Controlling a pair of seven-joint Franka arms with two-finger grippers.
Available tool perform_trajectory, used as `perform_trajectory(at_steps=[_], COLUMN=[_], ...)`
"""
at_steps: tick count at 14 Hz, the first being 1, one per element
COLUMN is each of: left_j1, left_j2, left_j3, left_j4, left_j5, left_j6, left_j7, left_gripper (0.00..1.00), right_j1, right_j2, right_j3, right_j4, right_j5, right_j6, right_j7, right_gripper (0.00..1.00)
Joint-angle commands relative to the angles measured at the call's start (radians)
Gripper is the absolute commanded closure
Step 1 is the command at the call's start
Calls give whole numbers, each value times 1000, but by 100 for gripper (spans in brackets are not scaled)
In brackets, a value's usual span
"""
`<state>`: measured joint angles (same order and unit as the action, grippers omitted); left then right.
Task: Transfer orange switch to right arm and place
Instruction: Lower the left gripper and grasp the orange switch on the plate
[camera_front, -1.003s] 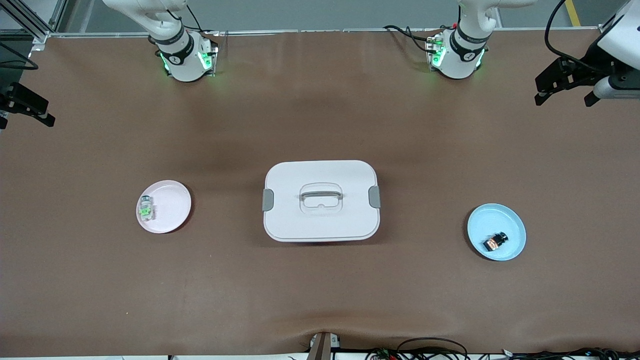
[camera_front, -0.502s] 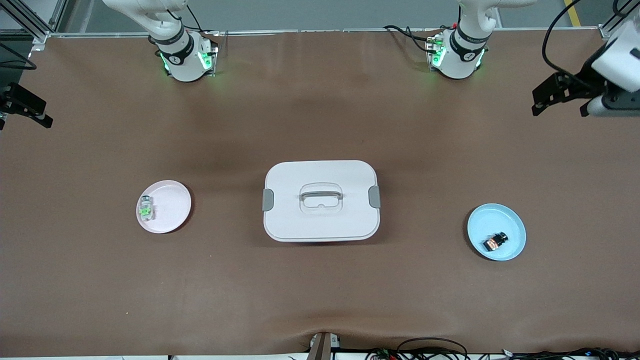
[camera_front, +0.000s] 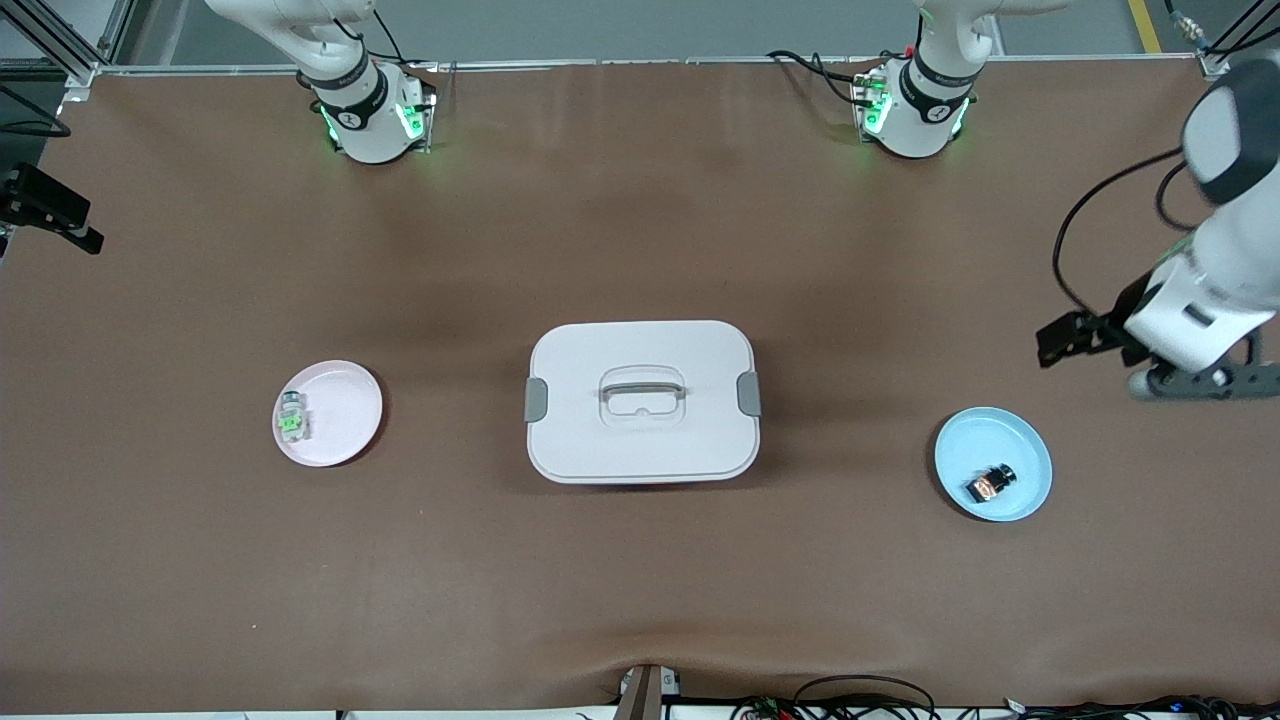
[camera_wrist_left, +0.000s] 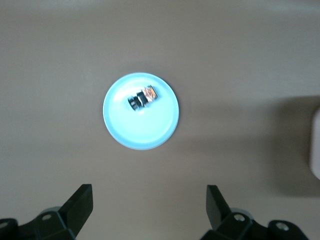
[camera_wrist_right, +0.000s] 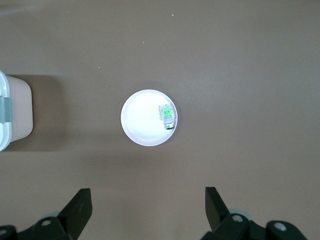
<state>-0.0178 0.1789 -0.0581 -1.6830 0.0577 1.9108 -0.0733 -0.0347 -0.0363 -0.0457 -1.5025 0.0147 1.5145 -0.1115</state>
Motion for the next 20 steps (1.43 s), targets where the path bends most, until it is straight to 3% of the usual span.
perform_trajectory(at_steps=[1,5,10,13,18,20], left_j1=[15,36,71,73,75,84], left_j2=[23,85,253,341,431,470], left_j3=[-2,-2,0,0,0,1], left_j4=[-84,-170,-166,-127,-73,-70], left_j5=[25,25,21,22,22,22], left_j6=[126,324,528,576,582,652], left_j7=[15,1,-57,-215,-233,-237], left_gripper=[0,0,0,0,0,0], right_j1=[3,1,1,-4,-4,-4], right_j2=[-21,-21,-22,-21,-21,-21], right_j3=[-2,-3,-3,-3,-3,-3], right_j4=[-13,-13,-13,-13,-13,-13], right_j5=[-12,-12,-13,-13,-13,-13], right_j6=[-2,-1,3,1,1,1], right_j7=[-4,-5,-11,-13,-13,-13], right_gripper=[0,0,0,0,0,0])
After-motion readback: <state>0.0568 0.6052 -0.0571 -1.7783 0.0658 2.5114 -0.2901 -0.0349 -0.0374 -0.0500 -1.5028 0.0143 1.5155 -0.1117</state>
